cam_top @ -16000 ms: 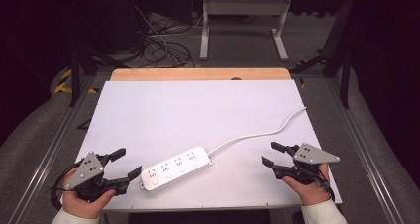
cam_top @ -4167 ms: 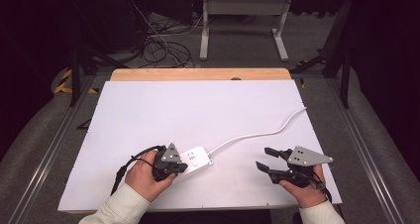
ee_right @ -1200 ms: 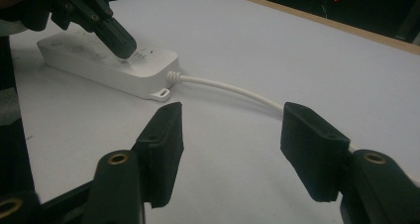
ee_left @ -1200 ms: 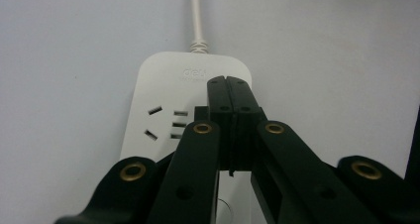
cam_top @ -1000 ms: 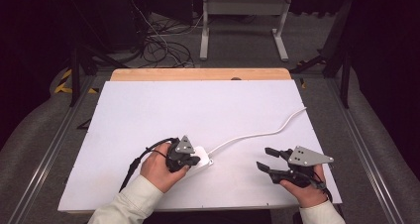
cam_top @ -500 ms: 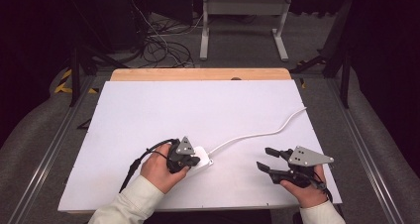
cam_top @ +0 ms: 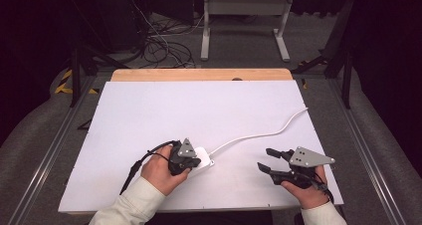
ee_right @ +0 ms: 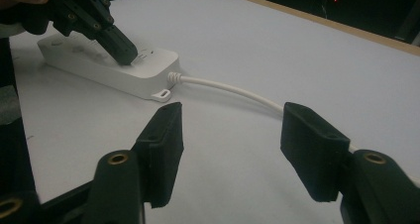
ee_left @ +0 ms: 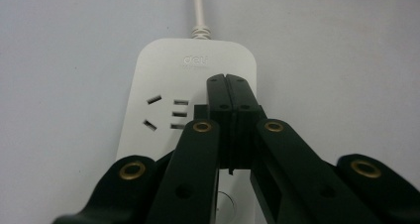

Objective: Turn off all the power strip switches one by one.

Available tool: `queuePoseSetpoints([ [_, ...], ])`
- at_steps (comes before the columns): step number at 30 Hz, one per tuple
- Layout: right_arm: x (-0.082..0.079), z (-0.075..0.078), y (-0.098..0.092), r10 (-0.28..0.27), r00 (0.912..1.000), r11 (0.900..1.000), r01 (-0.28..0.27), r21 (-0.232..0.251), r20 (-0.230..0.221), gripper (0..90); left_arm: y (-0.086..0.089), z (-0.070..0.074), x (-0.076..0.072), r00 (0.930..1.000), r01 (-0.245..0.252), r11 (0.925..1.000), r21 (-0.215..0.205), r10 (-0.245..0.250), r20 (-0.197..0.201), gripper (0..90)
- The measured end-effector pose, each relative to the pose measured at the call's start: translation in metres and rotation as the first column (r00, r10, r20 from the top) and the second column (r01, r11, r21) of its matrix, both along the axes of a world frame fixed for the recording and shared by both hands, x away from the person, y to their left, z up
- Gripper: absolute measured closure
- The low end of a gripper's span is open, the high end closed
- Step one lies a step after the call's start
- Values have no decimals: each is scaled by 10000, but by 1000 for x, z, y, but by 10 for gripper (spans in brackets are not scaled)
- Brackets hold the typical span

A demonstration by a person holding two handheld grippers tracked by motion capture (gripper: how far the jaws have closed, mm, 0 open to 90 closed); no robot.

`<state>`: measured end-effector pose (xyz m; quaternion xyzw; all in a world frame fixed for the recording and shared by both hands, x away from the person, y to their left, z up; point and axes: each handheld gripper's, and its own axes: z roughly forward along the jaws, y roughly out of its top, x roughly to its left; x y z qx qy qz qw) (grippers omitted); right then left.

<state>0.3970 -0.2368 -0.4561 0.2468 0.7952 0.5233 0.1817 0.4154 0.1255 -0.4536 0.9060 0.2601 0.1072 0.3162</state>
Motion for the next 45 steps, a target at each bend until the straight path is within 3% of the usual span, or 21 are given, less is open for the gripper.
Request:
queuePoseSetpoints([
  [10,0,0,1,-8,10000,10000,8,-9,-50,426,-1,0,0,10000,-13,10000,62,14,-83,900],
  [12,0,0,1,-13,10000,10000,13,-5,-48,426,-2,0,-1,9999,109,9998,166,-112,123,900],
  [13,0,0,1,-9,10000,10000,9,-7,-42,426,-1,2,-1,9996,51,9998,-175,-46,295,900],
  [15,0,-1,1,3,10000,10000,-3,-13,-33,426,-1,5,0,10000,39,9995,-305,-38,45,900],
  [19,3,-3,-1,-54,9999,10000,54,-6,-113,426,7,18,-1,9999,-81,9951,-985,92,99,900],
  [22,3,-3,0,-41,9999,10000,41,-3,-106,426,10,25,-5,9994,-9,9933,-1154,49,340,900],
  [27,2,-2,-1,-66,10000,10000,66,25,-73,426,10,28,-9,9994,122,9933,-1148,-82,347,900],
  [29,1,-2,-1,-53,10000,10000,54,42,-69,426,10,29,-9,9994,162,9925,-1214,-124,318,819],
  [32,1,-2,-1,-29,10000,10000,29,30,-63,425,13,34,-12,9990,194,9887,-1483,-132,426,772],
  [36,1,-1,-1,-62,10000,10000,62,68,-56,419,21,42,-16,9953,338,9779,-2065,-142,957,532],
  [40,1,-1,-2,-85,10000,9999,85,57,-51,412,36,48,-20,9854,376,9726,-2295,21,1704,344],
  [43,0,-1,-2,-82,10000,10000,82,39,-17,406,50,54,-23,9795,299,9658,-2577,230,2001,310],
  [45,0,-1,-3,-117,9999,9999,117,87,1,401,61,57,-26,9789,225,9551,-2953,389,2004,296],
])
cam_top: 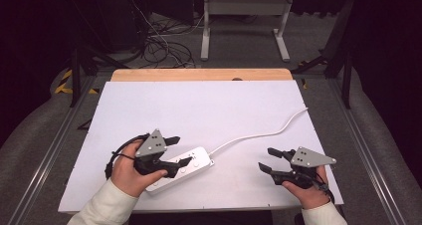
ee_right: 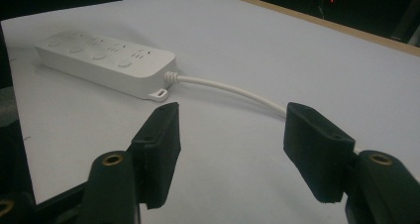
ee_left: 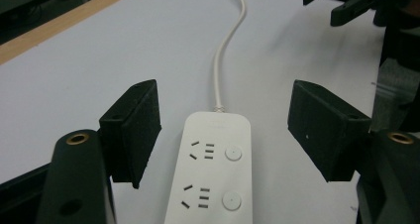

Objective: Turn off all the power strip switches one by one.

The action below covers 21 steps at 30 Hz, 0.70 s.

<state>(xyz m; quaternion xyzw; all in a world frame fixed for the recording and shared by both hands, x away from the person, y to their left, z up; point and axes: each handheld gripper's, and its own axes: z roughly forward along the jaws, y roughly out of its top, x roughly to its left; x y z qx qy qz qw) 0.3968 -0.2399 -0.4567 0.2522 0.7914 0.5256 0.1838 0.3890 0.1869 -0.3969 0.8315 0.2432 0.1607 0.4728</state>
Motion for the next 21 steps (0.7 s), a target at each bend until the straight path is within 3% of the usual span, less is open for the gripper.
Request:
queuePoseSetpoints([
  [3,0,0,-1,-30,10000,10000,30,-4,-6,395,17,0,-4,9999,-132,9995,-298,129,-93,294],
  [14,0,0,-1,-27,10000,10000,27,-29,-6,382,69,-19,-23,9963,-632,9947,-808,676,523,260],
  [21,0,-1,-2,-55,10000,10000,55,-1,-33,380,94,-36,-28,9933,-1070,9915,-736,1099,360,234],
])
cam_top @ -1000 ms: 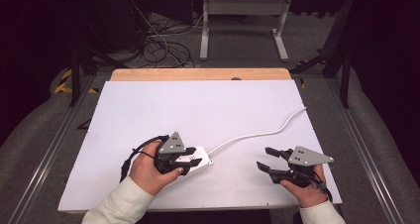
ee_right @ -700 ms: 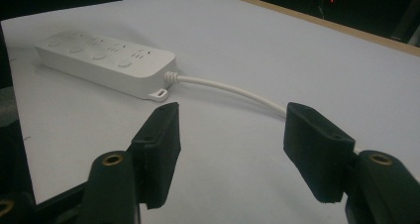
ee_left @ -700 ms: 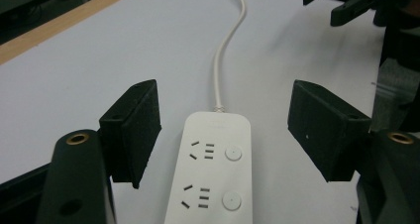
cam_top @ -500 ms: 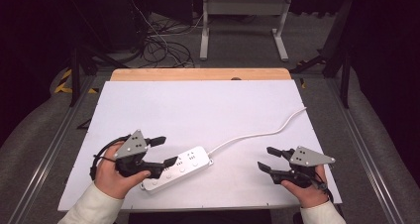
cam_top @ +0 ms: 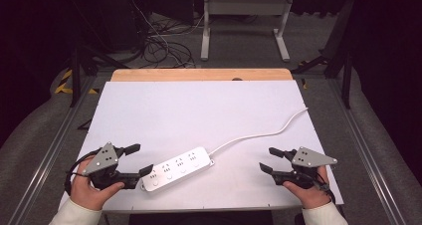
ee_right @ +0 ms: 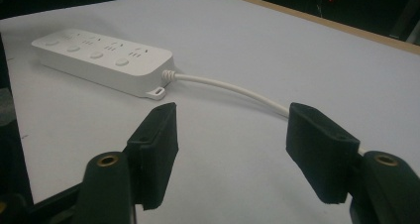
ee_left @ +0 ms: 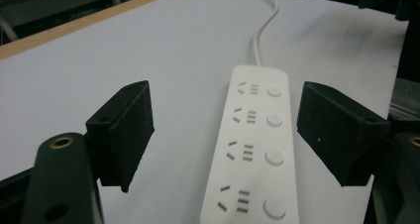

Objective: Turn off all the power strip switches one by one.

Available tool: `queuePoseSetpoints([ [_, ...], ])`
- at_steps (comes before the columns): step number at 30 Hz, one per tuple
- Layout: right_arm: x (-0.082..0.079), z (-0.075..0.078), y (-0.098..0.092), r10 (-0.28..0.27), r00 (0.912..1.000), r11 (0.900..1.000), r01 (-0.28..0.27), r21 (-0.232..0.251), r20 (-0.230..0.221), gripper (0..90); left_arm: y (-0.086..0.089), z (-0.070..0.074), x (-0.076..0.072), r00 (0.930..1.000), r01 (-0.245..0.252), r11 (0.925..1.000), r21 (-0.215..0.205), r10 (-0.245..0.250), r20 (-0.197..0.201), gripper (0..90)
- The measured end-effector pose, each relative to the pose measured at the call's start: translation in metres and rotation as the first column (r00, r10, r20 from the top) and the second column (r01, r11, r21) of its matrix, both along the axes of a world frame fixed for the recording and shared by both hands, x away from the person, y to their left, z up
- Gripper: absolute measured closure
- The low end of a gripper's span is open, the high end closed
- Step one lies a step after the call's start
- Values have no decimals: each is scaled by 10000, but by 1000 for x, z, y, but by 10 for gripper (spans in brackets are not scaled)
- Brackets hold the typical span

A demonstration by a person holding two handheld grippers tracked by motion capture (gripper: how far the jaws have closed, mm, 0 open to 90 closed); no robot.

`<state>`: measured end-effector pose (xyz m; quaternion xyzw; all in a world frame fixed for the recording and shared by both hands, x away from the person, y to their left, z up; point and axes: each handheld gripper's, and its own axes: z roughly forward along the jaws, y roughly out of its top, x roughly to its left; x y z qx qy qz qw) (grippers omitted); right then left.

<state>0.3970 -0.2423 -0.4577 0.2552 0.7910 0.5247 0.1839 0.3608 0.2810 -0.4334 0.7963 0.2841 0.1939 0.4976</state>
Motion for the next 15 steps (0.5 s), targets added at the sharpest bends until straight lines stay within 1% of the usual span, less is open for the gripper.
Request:
queuePoseSetpoints([
  [3,0,0,-1,-28,10000,10000,28,14,-17,379,11,-11,-4,9999,-84,9999,80,84,-65,244],
  [4,0,-1,-2,-45,10000,10000,46,37,-28,379,14,-14,-5,9999,-120,9999,102,120,17,244],
  [7,0,-1,-4,-93,9999,9999,93,42,-39,378,22,-23,-10,9998,-192,9998,54,192,-3,245],
  [9,-1,-1,-5,-109,9999,9999,109,65,-23,379,26,-26,-11,9996,-283,9996,-42,283,-88,251],
  [12,-1,-1,-6,-147,9999,9999,147,71,-41,379,29,-30,-12,9980,-553,9983,-165,548,-331,253],
  [15,-1,-2,-5,-142,9999,9998,143,99,-49,379,30,-32,-10,9967,-619,9972,-430,595,-553,265],
])
